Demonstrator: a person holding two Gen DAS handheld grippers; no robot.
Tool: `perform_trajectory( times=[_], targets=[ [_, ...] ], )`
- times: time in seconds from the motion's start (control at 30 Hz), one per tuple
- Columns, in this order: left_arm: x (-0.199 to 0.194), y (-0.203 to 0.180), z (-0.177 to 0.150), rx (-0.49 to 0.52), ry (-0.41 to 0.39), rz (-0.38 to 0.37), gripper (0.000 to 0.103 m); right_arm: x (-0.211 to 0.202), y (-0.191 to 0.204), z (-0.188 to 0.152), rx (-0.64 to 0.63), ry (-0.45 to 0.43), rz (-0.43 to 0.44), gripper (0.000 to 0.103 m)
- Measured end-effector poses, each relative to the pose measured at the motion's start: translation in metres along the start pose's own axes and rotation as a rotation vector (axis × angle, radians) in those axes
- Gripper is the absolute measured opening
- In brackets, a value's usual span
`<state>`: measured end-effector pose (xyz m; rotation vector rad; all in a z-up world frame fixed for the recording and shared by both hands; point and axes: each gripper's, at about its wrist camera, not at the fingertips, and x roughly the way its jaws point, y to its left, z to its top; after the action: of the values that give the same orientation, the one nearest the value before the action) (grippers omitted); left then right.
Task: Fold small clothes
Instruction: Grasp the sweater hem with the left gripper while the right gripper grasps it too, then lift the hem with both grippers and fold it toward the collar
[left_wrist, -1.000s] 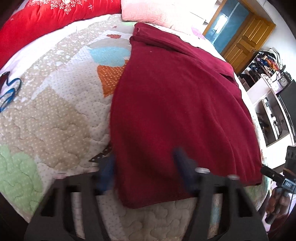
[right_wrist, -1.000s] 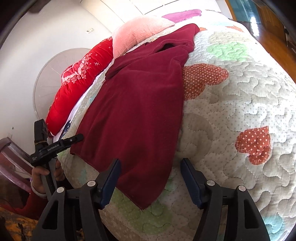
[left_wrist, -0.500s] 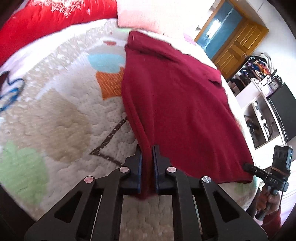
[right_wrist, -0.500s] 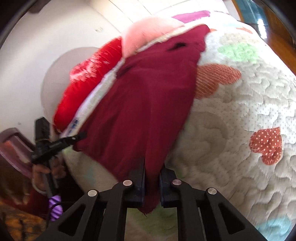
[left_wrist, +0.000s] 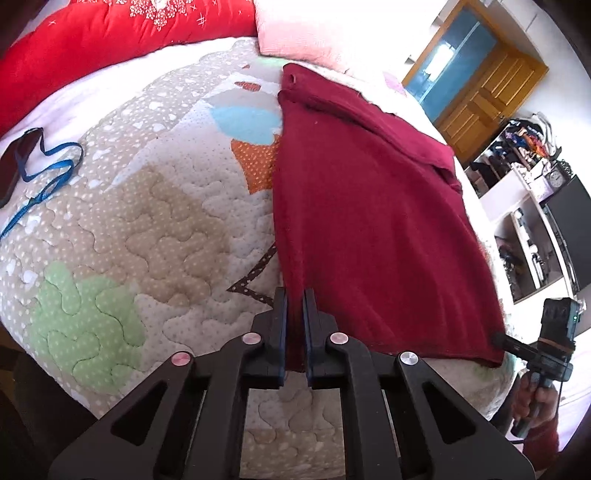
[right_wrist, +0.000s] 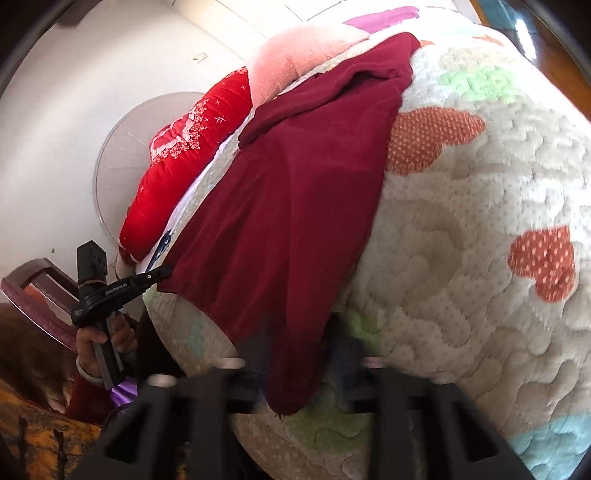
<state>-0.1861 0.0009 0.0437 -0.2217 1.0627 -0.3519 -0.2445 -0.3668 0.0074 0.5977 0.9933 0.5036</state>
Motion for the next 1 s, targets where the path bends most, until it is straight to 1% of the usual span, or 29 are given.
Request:
perform_trajectory(
  times=[0.07, 0.1, 0.13, 0.2, 0.23, 0.27, 0.33, 0.37, 0.4, 0.5, 0.53, 0.57, 0.6, 0.63, 0.7, 0.73, 0.77, 0.8, 0.83, 0.87, 0.93, 0.97, 1.0],
  targets=[
    [0.003, 0.004, -0.001, -0.014, 0.015, -0.006, 0.007, 0.001, 0.001, -0.002, 0.008, 0.001, 0.013, 0.045],
    [0.004, 0.005, 0.000, -0.020, 0.022, -0.004, 0.010, 0.001, 0.003, -0.003, -0.001, 0.000, 0.006, 0.046],
    [0.006, 0.005, 0.000, -0.021, 0.026, 0.002, 0.015, 0.002, 0.004, -0.004, -0.005, 0.001, 0.006, 0.046],
    [0.007, 0.005, 0.000, -0.026, 0.034, -0.001, 0.047, 0.001, 0.003, -0.004, 0.006, 0.002, 0.016, 0.046],
    [0.005, 0.005, 0.000, -0.037, 0.027, -0.021, 0.051, 0.001, 0.002, -0.004, 0.013, 0.003, 0.019, 0.046],
    [0.002, 0.004, 0.000, -0.041, 0.019, -0.034, 0.053, 0.000, 0.000, -0.005, 0.022, 0.003, 0.026, 0.046],
    [-0.003, 0.004, 0.001, -0.043, 0.000, -0.062, 0.059, -0.002, -0.001, -0.005, 0.036, 0.004, 0.036, 0.047],
    [-0.003, 0.004, 0.002, -0.044, 0.000, -0.061, 0.067, -0.004, -0.003, -0.005, 0.033, 0.006, 0.039, 0.047],
    [-0.001, 0.004, 0.003, -0.046, 0.005, -0.059, 0.069, -0.004, -0.004, -0.005, 0.029, 0.006, 0.040, 0.047],
    [0.013, 0.002, 0.003, -0.042, 0.052, -0.049, 0.069, -0.001, -0.005, -0.004, 0.015, -0.001, 0.045, 0.047],
    [0.018, -0.001, 0.002, -0.028, 0.067, -0.049, 0.069, 0.000, -0.004, -0.004, 0.006, -0.001, 0.045, 0.044],
    [0.021, -0.007, 0.001, 0.006, 0.065, -0.048, 0.055, 0.001, 0.000, -0.004, -0.022, 0.002, 0.024, 0.038],
    [0.022, -0.010, 0.000, 0.028, 0.064, -0.047, 0.023, 0.002, 0.003, -0.004, -0.040, -0.005, 0.009, 0.021],
    [0.024, -0.014, 0.001, 0.053, 0.065, -0.038, 0.012, 0.003, 0.004, -0.004, -0.044, -0.011, 0.011, 0.012],
    [0.026, -0.013, 0.005, 0.033, 0.081, -0.066, 0.009, 0.009, -0.001, -0.002, -0.013, 0.003, 0.045, 0.010],
    [0.025, -0.010, 0.011, 0.014, 0.094, -0.101, 0.008, 0.010, -0.003, 0.000, -0.005, 0.007, 0.060, 0.010],
    [0.022, -0.008, 0.014, 0.009, 0.091, -0.122, 0.008, 0.007, -0.002, 0.007, -0.005, -0.003, 0.098, 0.010],
    [0.014, -0.006, 0.025, 0.001, 0.068, -0.158, 0.007, 0.004, -0.002, 0.013, -0.008, -0.019, 0.130, 0.010],
    [0.008, -0.005, 0.033, -0.003, 0.046, -0.169, 0.006, -0.002, -0.002, 0.020, -0.011, -0.042, 0.164, 0.010],
    [0.000, -0.005, 0.046, -0.007, 0.005, -0.180, 0.006, -0.009, -0.001, 0.032, -0.015, -0.078, 0.198, 0.010],
    [-0.009, -0.004, 0.069, -0.025, -0.049, -0.207, 0.006, -0.021, -0.001, 0.062, -0.016, -0.157, 0.252, 0.010],
    [-0.011, -0.004, 0.081, -0.033, -0.070, -0.217, 0.006, -0.026, -0.002, 0.082, -0.024, -0.207, 0.264, 0.010],
    [-0.012, -0.005, 0.097, -0.036, -0.094, -0.226, 0.006, -0.028, -0.002, 0.096, -0.035, -0.237, 0.262, 0.010]
  ],
)
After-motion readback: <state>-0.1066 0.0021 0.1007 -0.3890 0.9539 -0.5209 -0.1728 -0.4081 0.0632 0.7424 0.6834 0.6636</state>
